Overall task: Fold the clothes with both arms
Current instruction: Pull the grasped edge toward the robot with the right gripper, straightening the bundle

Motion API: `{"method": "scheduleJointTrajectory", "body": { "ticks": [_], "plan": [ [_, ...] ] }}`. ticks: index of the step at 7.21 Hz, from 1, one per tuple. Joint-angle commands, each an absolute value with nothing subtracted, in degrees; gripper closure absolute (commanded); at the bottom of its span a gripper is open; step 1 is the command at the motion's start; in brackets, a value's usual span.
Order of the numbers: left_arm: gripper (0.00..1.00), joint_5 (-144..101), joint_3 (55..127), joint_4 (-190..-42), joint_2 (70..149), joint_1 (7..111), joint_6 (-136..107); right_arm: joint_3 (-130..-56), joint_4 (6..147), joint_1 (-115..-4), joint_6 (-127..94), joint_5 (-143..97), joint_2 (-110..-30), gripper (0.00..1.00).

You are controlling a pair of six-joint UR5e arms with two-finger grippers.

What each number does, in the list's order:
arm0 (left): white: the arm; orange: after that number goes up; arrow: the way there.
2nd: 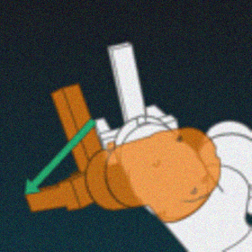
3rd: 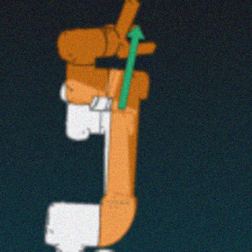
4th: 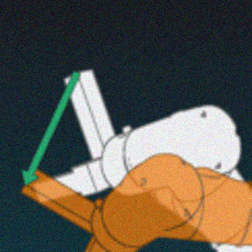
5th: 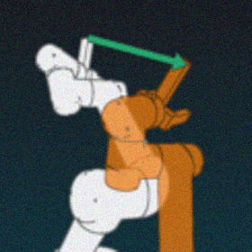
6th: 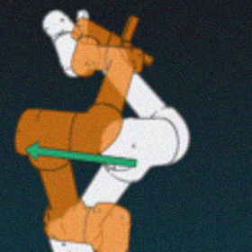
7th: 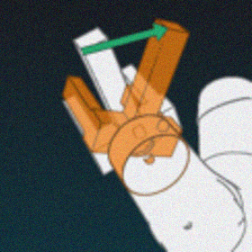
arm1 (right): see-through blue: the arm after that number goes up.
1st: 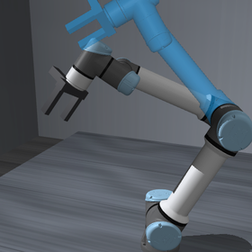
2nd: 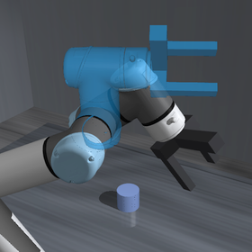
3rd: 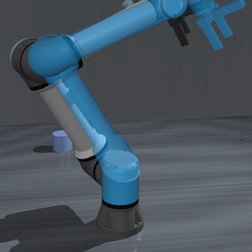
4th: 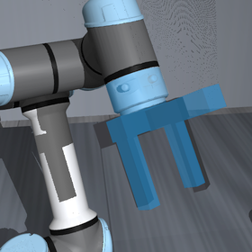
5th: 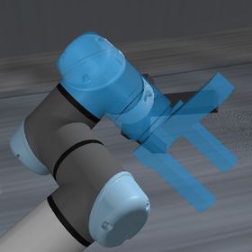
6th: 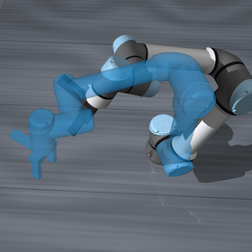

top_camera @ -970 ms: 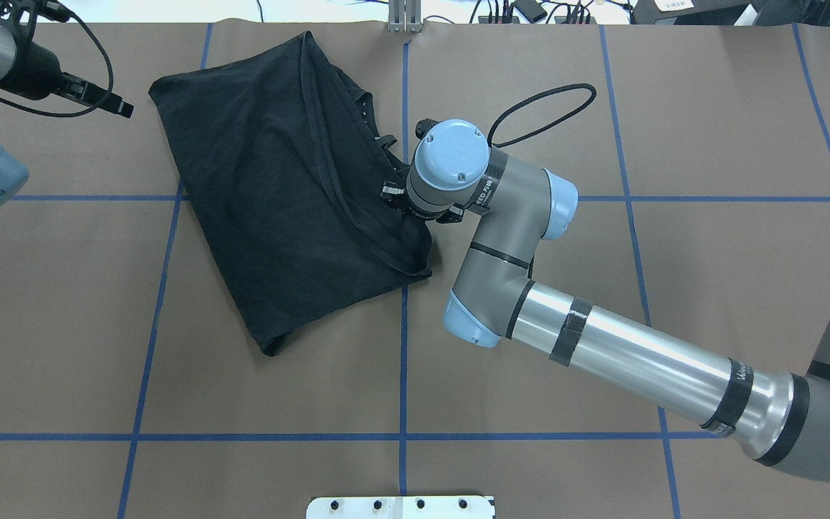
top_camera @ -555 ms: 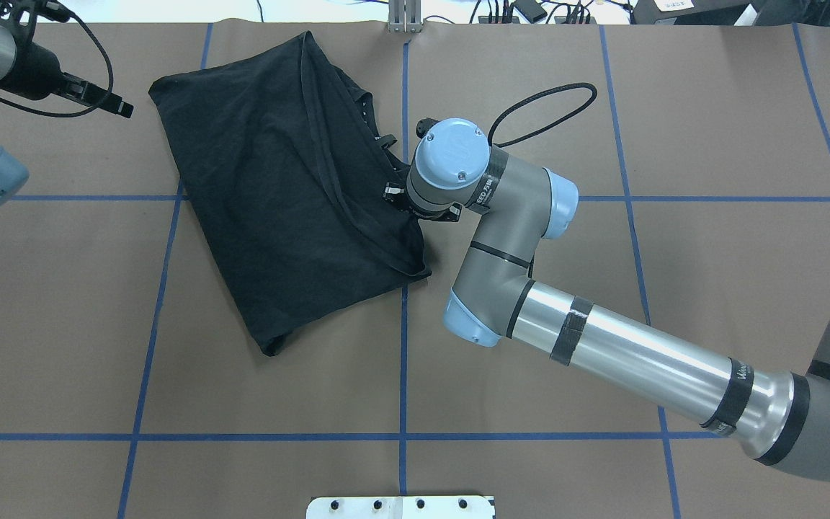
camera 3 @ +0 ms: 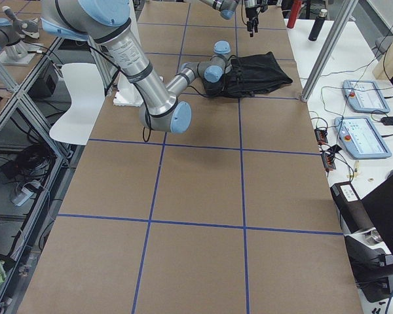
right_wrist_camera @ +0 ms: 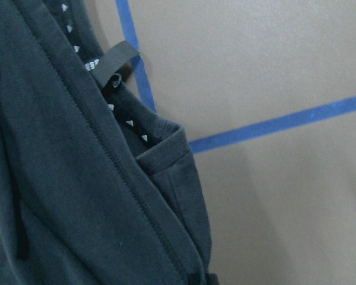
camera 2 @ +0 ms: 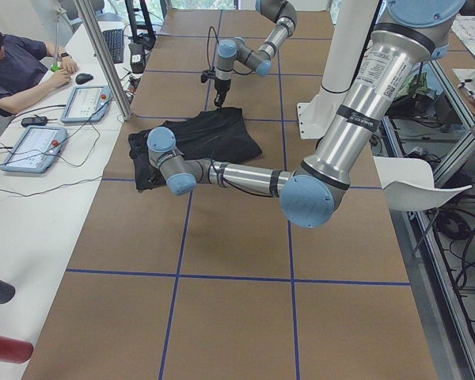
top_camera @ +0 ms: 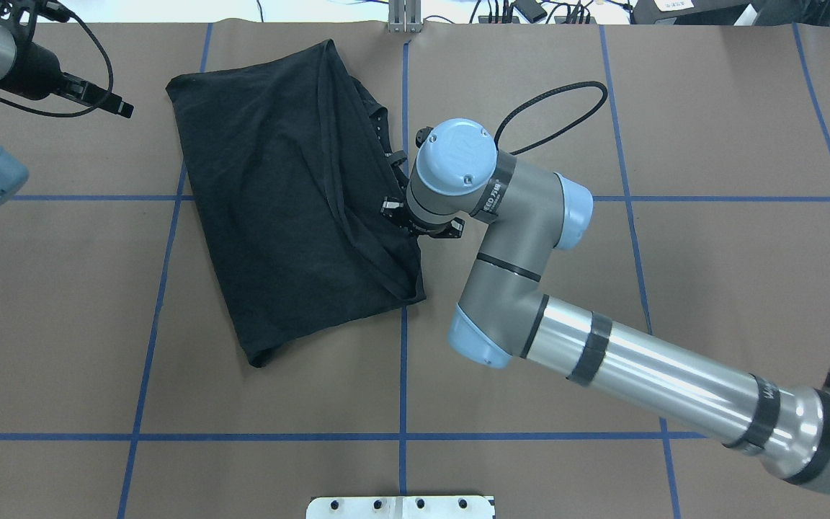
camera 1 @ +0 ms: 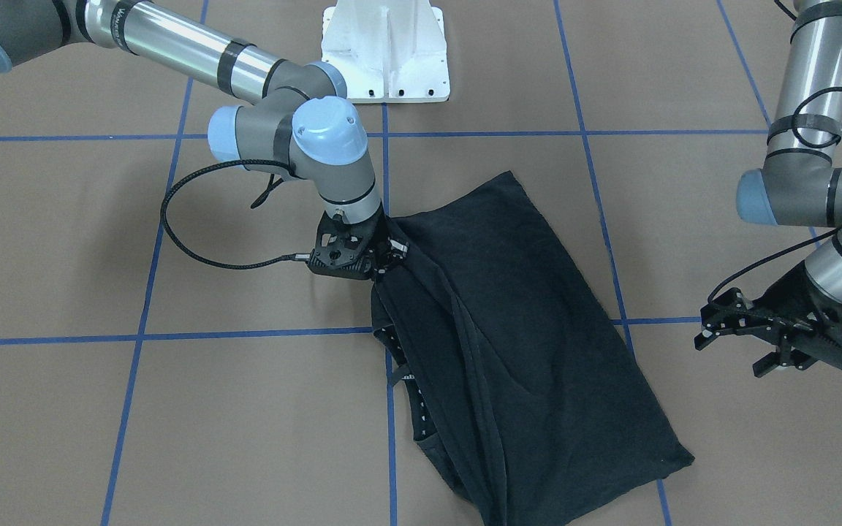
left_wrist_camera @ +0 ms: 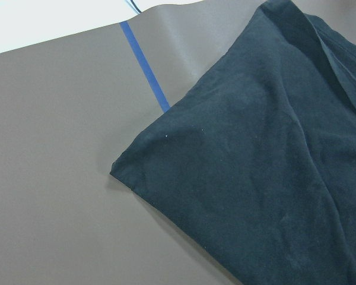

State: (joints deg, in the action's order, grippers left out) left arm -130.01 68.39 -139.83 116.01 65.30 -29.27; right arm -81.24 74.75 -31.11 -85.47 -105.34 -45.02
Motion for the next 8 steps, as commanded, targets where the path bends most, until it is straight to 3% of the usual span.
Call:
{"method": "scheduleJointTrajectory", "body": {
  "ticks": [1,5,6,7,8],
  "plan": [
    [0.00,-130.2,68.5,-139.8,116.0,65.3,-29.3,-93.6,77.3,-26.7,-88.6,-104.8,-53.3,1.00],
    [0.00,-130.3,68.6,-139.8,116.0,65.1,-29.4,-97.2,77.3,-22.7,-90.7,-100.8,-56.6,1.00],
    [0.00,-130.3,68.6,-139.8,116.0,65.0,-29.4,-97.7,77.3,-22.6,-90.6,-101.0,-57.2,0.94],
    [0.00,-130.3,68.6,-139.9,116.0,65.0,-29.4,-97.2,77.3,-22.6,-90.4,-100.5,-57.1,0.01],
    [0.00,-130.3,68.7,-139.9,116.0,65.0,-29.4,-96.7,77.4,-23.2,-89.8,-99.2,-56.9,0.00]
  ]
}}
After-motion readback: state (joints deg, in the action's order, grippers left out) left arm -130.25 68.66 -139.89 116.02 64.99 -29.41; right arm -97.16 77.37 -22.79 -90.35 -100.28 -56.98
